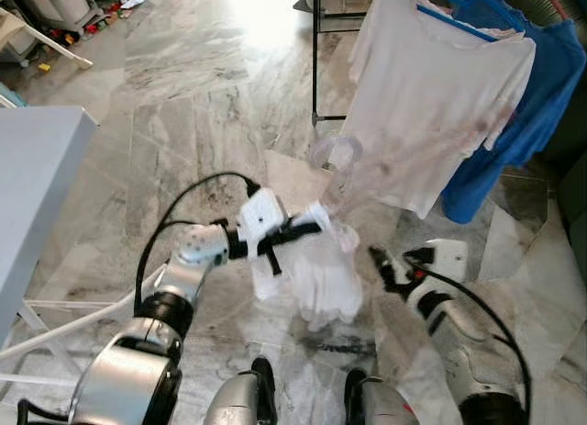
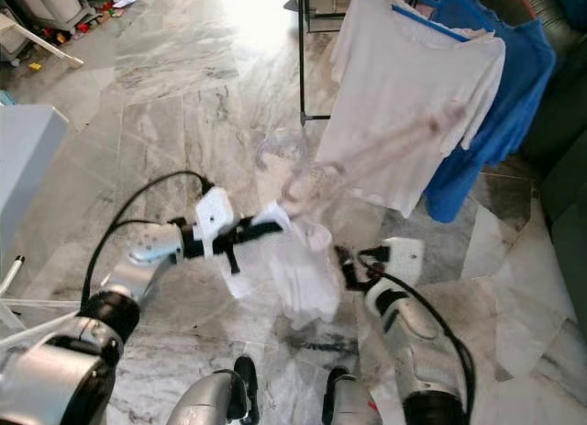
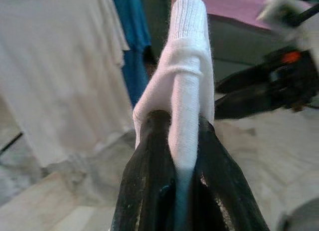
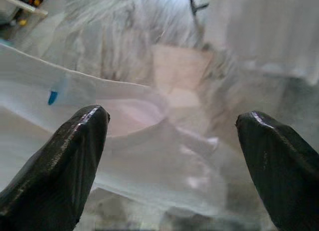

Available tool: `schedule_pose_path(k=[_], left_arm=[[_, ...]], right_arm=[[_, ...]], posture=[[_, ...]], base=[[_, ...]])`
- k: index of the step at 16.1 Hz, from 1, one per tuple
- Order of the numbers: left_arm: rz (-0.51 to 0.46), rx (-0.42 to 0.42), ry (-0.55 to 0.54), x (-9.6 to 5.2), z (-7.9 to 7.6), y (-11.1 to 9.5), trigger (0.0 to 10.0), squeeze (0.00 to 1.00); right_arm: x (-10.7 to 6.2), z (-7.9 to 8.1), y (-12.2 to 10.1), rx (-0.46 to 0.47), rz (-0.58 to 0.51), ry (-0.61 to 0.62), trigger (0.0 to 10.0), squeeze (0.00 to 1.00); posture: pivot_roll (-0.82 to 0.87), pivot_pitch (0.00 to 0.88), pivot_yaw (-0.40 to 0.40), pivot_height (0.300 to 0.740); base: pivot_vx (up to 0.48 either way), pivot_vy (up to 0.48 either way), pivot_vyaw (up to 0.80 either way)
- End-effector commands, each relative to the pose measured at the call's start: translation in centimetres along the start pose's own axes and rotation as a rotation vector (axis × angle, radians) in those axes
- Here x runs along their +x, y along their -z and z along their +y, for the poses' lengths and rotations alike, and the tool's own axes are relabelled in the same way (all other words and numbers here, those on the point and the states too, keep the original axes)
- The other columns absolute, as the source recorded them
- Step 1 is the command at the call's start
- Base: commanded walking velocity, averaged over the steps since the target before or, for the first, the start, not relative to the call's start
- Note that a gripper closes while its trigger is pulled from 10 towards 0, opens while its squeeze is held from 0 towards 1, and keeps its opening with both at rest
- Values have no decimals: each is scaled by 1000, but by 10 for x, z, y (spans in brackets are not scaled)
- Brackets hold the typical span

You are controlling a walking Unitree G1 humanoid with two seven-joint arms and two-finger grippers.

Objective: Hang hanger

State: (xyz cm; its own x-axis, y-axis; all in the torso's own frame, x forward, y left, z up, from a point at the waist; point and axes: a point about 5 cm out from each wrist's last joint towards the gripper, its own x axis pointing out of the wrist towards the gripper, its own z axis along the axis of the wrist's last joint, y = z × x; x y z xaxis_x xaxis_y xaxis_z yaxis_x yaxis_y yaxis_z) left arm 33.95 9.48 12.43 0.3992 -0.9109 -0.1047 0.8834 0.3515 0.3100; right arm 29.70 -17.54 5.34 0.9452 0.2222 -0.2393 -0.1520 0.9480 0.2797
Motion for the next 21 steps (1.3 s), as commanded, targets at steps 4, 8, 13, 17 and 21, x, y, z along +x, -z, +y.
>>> schedule_pose_path(k=[4,8,13,17,21], left_arm=[[-81,37,103,2,-11,-14,0,0],[-146,59,130,5,-11,-31,0,0],[-195,67,163,7,-14,-48,0,0],[-231,69,195,6,-15,-61,0,0],[-272,65,223,4,-16,-76,0,0]], right_arm=[[8,1,13,34,82,-16,10000,0],[11,9,30,79,179,-88,10000,0],[5,7,51,97,285,-120,4745,0],[1,-7,54,107,305,-59,1294,0],[3,-14,55,94,305,12,157,0]], posture=[[-120,245,95,740],[-113,247,90,740],[-116,247,92,740],[-117,250,91,740],[-108,246,90,740]], base=[[0,0,0],[0,0,0],[0,0,0],[0,0,0],[0,0,0]])
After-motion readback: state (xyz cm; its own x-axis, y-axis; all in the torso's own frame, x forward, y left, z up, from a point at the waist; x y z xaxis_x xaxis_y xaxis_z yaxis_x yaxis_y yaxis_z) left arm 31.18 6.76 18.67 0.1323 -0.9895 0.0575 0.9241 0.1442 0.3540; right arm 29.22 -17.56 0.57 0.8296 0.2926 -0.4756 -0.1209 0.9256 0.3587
